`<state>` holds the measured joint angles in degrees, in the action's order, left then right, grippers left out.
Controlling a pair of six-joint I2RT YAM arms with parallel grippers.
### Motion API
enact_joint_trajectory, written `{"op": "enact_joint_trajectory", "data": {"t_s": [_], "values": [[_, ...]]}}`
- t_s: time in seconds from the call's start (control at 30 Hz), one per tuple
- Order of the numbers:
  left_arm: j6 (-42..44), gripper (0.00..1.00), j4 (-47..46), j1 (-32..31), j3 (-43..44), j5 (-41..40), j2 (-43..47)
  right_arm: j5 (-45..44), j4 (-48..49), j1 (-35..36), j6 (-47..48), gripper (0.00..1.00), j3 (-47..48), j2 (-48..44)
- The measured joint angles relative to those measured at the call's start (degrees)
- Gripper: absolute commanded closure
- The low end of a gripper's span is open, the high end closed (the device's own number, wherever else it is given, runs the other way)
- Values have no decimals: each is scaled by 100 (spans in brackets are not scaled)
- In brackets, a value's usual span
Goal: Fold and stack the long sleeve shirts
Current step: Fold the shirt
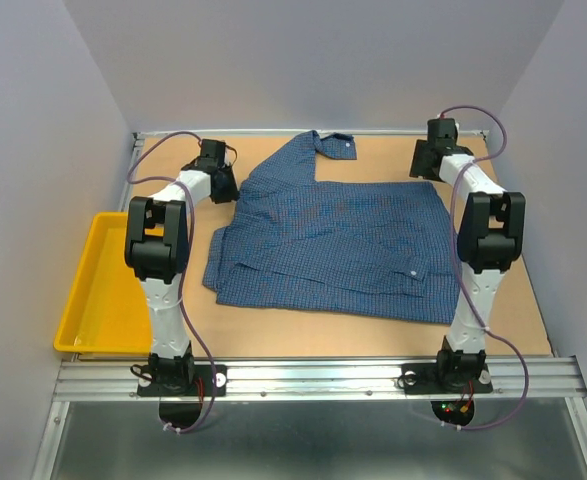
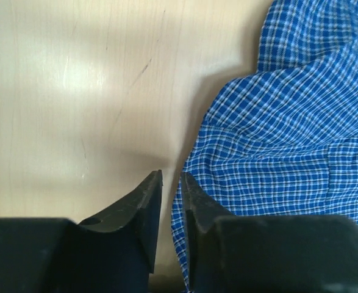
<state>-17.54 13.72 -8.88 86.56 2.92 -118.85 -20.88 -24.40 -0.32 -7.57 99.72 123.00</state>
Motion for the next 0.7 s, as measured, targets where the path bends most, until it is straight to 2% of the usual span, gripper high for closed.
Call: {"op": "enact_joint_trajectory", "data": {"t_s": [0.07, 0.1, 0.2, 0.27, 0.37, 0.5, 0.7], "values": [[-7, 47, -24, 0, 57, 37, 0, 363, 2, -63, -74, 25, 0, -35], [24, 34, -55, 0, 72, 79, 0, 616, 4, -144, -114, 25, 0, -46], [63, 21, -122, 0, 116, 186, 0, 1071, 2, -396, -170, 25, 0, -50], [92, 16, -162, 0, 129, 267, 0, 1314, -2, -619, -173, 25, 0, -50], [184, 15, -190, 0, 188, 378, -17, 1606, 0, -863, -166, 25, 0, -48], [299, 26, -227, 0, 369, 466, -125, 1847, 2, -977, -114, 25, 0, 2], [514, 28, -369, 0, 533, 739, -376, 2225, -2, -929, 37, 26, 39, 229]]}}
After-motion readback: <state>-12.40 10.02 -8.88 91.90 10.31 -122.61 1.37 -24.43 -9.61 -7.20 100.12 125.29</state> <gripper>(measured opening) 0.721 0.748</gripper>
